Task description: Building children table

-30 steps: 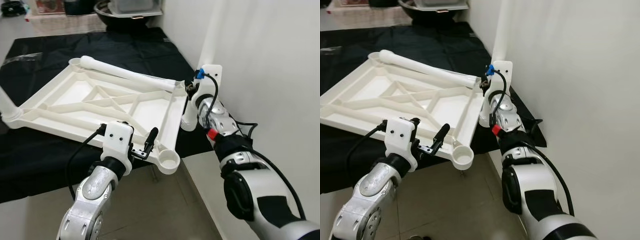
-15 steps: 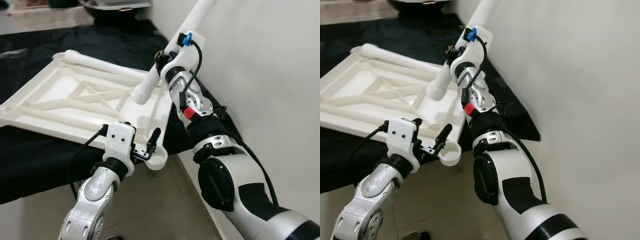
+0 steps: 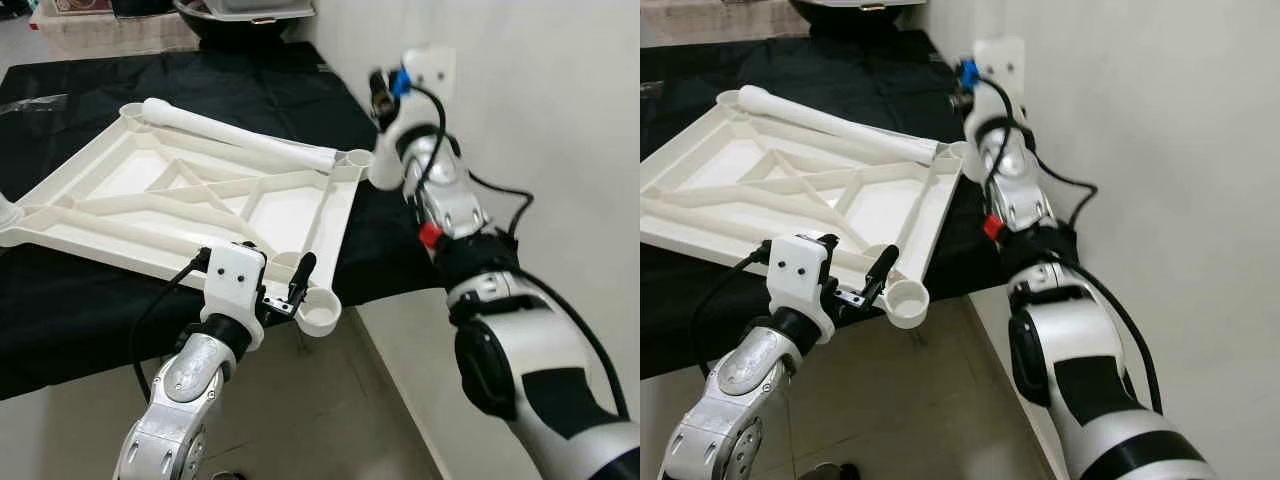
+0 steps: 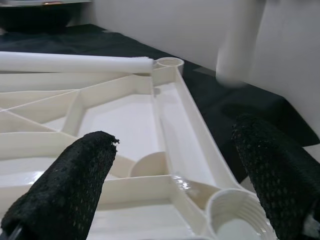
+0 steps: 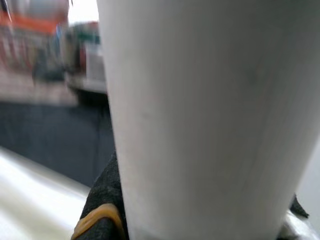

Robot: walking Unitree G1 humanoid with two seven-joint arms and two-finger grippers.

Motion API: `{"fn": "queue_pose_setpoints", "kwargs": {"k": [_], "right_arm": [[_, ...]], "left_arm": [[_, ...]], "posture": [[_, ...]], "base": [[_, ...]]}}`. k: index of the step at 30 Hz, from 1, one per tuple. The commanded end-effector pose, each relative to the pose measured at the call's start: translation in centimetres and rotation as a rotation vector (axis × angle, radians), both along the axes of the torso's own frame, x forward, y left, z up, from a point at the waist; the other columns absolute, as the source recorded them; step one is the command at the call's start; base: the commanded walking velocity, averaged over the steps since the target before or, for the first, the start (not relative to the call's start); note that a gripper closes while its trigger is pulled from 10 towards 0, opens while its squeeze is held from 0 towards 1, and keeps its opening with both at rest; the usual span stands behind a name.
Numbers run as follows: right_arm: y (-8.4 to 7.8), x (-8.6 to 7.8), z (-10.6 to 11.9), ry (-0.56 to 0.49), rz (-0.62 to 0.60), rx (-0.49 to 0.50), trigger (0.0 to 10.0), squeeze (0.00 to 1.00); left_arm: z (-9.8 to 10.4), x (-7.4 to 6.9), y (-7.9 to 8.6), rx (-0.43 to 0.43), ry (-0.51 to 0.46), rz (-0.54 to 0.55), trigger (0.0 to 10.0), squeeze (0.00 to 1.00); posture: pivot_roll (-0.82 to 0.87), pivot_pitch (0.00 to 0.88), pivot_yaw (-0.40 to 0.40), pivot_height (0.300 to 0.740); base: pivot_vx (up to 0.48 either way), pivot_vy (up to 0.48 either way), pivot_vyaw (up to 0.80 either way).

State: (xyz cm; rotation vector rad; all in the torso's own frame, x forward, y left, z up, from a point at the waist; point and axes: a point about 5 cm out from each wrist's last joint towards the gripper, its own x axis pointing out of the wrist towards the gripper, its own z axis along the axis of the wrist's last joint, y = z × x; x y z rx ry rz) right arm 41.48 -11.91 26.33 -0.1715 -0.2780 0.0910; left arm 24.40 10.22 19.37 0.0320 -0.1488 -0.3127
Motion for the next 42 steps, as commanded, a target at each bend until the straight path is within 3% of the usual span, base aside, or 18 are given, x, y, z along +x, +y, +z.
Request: {"fn": "queue_pose_setpoints", "kwargs": {"k": [1, 7, 12, 16, 17, 18, 21, 22, 27, 28, 30, 31, 33, 34, 36, 37, 39, 42], "right_arm": [[0.7, -0.1, -2.1, 0.076, 0.023, -0.008, 10.0, 0.00], [1.4, -0.3, -5.2, 0.183, -0.024, 0.132, 10.0, 0.00], [1.7, -0.3, -5.0, 0.176, -0.042, 0.177, 10.0, 0.00], [2.5, 0.0, -3.7, 0.153, -0.054, 0.226, 10.0, 0.00], [3.9, 0.0, -2.6, 0.135, -0.019, 0.254, 10.0, 0.00], [3.9, 0.0, -2.6, 0.135, -0.019, 0.254, 10.0, 0.00], [6.1, -0.3, -1.6, 0.117, 0.035, 0.276, 10.0, 0.00], [6.1, -0.3, -1.6, 0.117, 0.035, 0.276, 10.0, 0.00], [9.8, -1.1, -1.8, 0.156, 0.111, 0.295, 10.0, 0.00], [9.8, -1.1, -1.8, 0.156, 0.111, 0.295, 10.0, 0.00], [11.6, -1.6, -1.6, 0.190, 0.150, 0.351, 10.0, 0.00], [11.6, -1.6, -1.6, 0.190, 0.150, 0.351, 10.0, 0.00], [13.8, -2.2, -0.9, 0.211, 0.235, 0.428, 10.0, 0.00], [13.8, -2.2, -0.9, 0.211, 0.235, 0.428, 10.0, 0.00], [16.1, -3.2, 0.5, 0.213, 0.367, 0.527, 10.0, 0.00], [16.1, -3.2, 0.5, 0.213, 0.367, 0.527, 10.0, 0.00], [17.3, -3.9, 1.6, 0.193, 0.480, 0.587, 10.0, 0.00], [16.5, -3.6, 1.7, 0.149, 0.496, 0.543, 10.0, 0.00]], "left_arm": [[-0.1, -0.3, -0.1, 0.006, 0.001, -0.002, 10.0, 0.00], [0.1, -0.7, -0.1, 0.010, 0.004, 0.001, 10.0, 0.00], [0.1, -0.8, -0.1, 0.010, 0.004, 0.003, 10.0, 0.00], [0.1, -1.0, 0.2, 0.011, 0.009, 0.012, 10.0, 0.00], [0.1, -1.0, 0.5, 0.009, 0.008, 0.024, 10.0, 0.00], [0.1, -1.0, 0.5, 0.009, 0.008, 0.024, 10.0, 0.00], [0.7, -0.9, 0.9, 0.011, -0.022, 0.040, 10.0, 0.00], [0.7, -0.9, 0.9, 0.011, -0.022, 0.040, 10.0, 0.00], [3.2, -1.0, 2.2, -0.079, -0.110, 0.061, 10.0, 0.00], [3.2, -1.0, 2.2, -0.079, -0.110, 0.061, 10.0, 0.00], [4.0, -1.2, 2.6, -0.082, -0.135, 0.066, 10.0, 0.00], [4.0, -1.2, 2.6, -0.082, -0.135, 0.066, 10.0, 0.00], [4.2, -1.5, 2.9, -0.078, -0.143, 0.078, 10.0, 0.00], [4.2, -1.5, 2.9, -0.078, -0.143, 0.078, 10.0, 0.00], [4.0, -1.7, 2.9, -0.065, -0.142, 0.088, 10.0, 0.00], [4.0, -1.7, 2.9, -0.065, -0.142, 0.088, 10.0, 0.00], [3.5, -1.8, 2.6, -0.060, -0.133, 0.086, 10.0, 0.00], [2.9, -1.8, 2.0, -0.056, -0.113, 0.069, 10.0, 0.00]], "posture": [[0.09, 0.136, -0.092, 0.740], [0.12, 0.159, -0.095, 0.740], [0.12, 0.167, -0.097, 0.740], [0.12, 0.185, -0.101, 0.740], [0.12, 0.191, -0.104, 0.740], [0.12, 0.191, -0.104, 0.740], [0.11, 0.203, -0.117, 0.740], [0.11, 0.203, -0.117, 0.740], [0.13, 0.213, -0.143, 0.740], [0.13, 0.213, -0.143, 0.740], [0.14, 0.216, -0.163, 0.740], [0.14, 0.216, -0.163, 0.740], [0.15, 0.218, -0.177, 0.740], [0.15, 0.218, -0.177, 0.740], [0.14, 0.215, -0.186, 0.740], [0.14, 0.215, -0.186, 0.740], [0.13, 0.211, -0.184, 0.740], [0.13, 0.202, -0.173, 0.740]], "base": [[0.000, 0.000, 0.00], [0.000, 0.000, 0.00], [0.000, 0.000, 0.00], [0.000, 0.000, 0.00], [0.000, 0.000, 0.00], [0.000, 0.000, 0.00], [0.000, 0.000, 0.00], [0.000, 0.000, 0.00], [0.000, 0.000, 0.00], [0.000, 0.000, 0.00], [0.000, 0.000, 0.00], [0.000, 0.000, 0.00], [0.000, 0.000, 0.00], [0.000, 0.000, 0.00], [0.000, 0.000, 0.00], [0.000, 0.000, 0.00], [0.000, 0.000, 0.00], [0.000, 0.000, 0.00]]}}
